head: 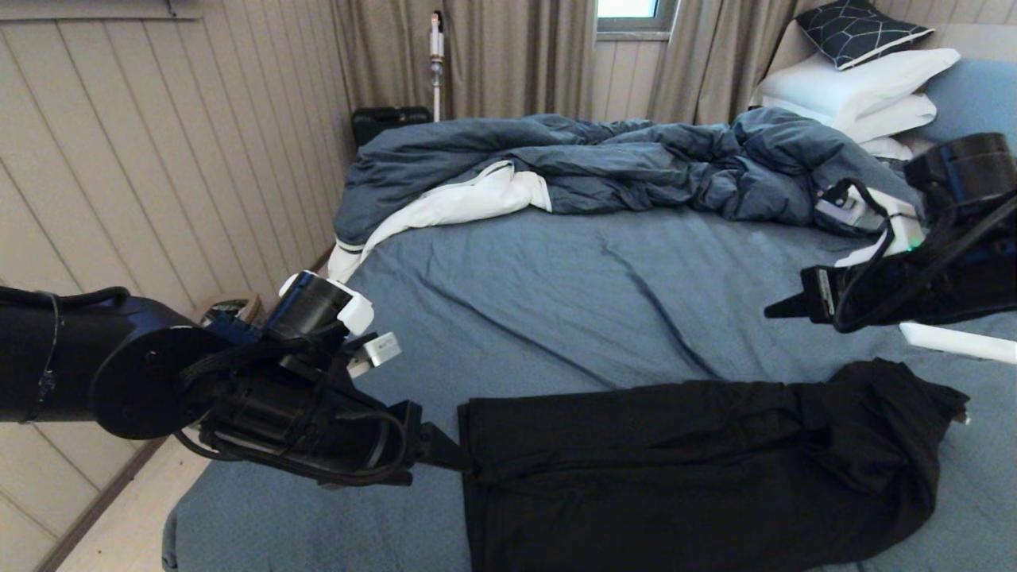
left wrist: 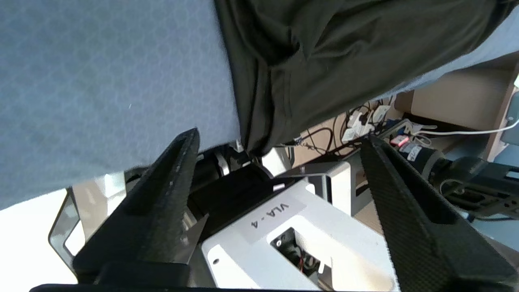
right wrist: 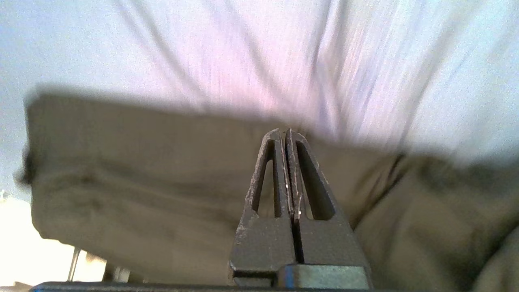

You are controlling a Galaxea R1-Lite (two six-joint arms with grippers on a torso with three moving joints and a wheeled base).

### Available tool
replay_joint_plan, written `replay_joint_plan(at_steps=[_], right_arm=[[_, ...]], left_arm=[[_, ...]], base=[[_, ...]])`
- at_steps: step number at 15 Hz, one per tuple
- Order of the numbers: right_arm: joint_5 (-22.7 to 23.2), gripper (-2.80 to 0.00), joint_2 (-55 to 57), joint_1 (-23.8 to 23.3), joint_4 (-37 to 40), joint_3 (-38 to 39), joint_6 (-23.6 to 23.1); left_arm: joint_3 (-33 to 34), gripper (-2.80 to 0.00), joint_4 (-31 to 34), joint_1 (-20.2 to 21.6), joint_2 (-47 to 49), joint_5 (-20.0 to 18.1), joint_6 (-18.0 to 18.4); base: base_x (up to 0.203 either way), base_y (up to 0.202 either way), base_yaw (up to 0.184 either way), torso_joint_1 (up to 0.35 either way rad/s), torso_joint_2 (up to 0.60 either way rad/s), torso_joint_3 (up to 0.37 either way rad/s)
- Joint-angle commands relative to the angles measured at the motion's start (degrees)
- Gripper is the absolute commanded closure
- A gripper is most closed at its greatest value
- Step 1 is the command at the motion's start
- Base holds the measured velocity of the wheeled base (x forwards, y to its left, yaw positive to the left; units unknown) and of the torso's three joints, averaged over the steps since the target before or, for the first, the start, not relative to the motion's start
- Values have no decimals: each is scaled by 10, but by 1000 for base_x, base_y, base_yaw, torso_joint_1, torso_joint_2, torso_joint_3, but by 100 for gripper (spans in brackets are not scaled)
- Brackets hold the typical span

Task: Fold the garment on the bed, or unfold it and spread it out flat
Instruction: Unford the black T-shirt

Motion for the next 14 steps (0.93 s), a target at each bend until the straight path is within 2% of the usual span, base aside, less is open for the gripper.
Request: replay_joint_plan(at_steps=[1,8,14], right_arm=[[1,0,15,2,4,-35,0],[1,0,49,3,1,-60,-1],[1,0,61,2,1,-71,0]], left_arm=[[2,-280,-5,-1,8,-1,-3],[-2,-280,-8,-9,26,-3,-5],[-17,-280,-64,-30,87,-1,-10]], base=[[0,0,0,0,0,0],[0,0,0,0,0,0],[0,0,0,0,0,0]])
